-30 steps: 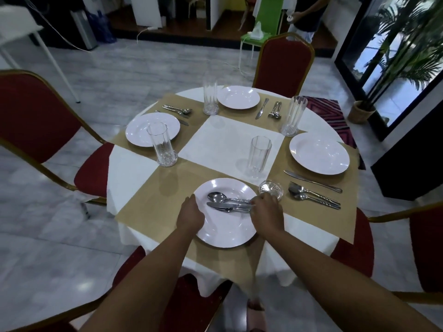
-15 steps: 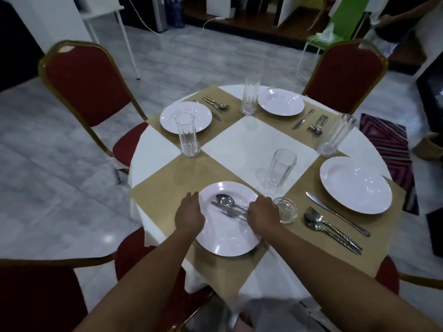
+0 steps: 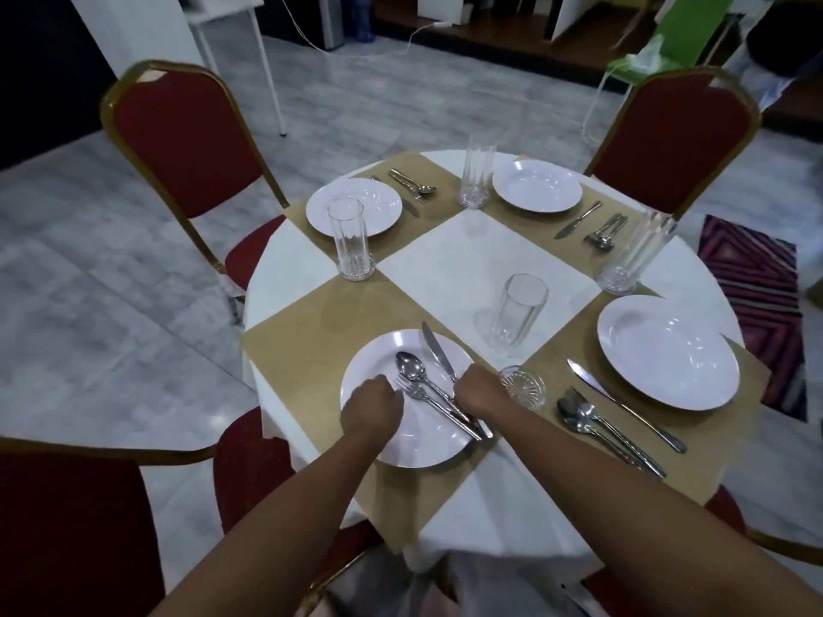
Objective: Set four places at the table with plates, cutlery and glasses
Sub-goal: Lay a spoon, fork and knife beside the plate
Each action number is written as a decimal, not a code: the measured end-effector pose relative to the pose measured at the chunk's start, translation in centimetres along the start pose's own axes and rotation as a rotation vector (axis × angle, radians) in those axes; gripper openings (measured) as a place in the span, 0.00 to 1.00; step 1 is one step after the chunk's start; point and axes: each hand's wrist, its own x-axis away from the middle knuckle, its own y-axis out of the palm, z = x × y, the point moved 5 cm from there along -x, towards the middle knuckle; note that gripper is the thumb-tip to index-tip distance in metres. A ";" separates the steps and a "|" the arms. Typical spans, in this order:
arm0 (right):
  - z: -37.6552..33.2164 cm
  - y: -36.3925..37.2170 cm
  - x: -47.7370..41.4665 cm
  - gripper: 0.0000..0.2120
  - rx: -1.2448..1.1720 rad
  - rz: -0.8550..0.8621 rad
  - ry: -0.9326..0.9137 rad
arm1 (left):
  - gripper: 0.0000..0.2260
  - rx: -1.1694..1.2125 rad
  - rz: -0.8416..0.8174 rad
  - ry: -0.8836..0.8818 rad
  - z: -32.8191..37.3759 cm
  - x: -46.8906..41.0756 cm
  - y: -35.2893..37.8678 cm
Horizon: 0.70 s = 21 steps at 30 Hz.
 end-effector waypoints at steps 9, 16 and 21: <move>1.9 2.3 -0.5 0.12 -0.174 -0.058 0.034 | 0.21 0.357 -0.231 -0.204 2.2 0.3 3.9; 2.8 1.0 0.3 0.10 -0.244 0.063 0.051 | 0.08 0.395 -0.251 -0.228 3.7 0.3 3.9; 2.8 0.8 0.6 0.09 -0.234 0.085 0.019 | 0.06 0.497 -0.215 -0.295 2.0 0.0 3.3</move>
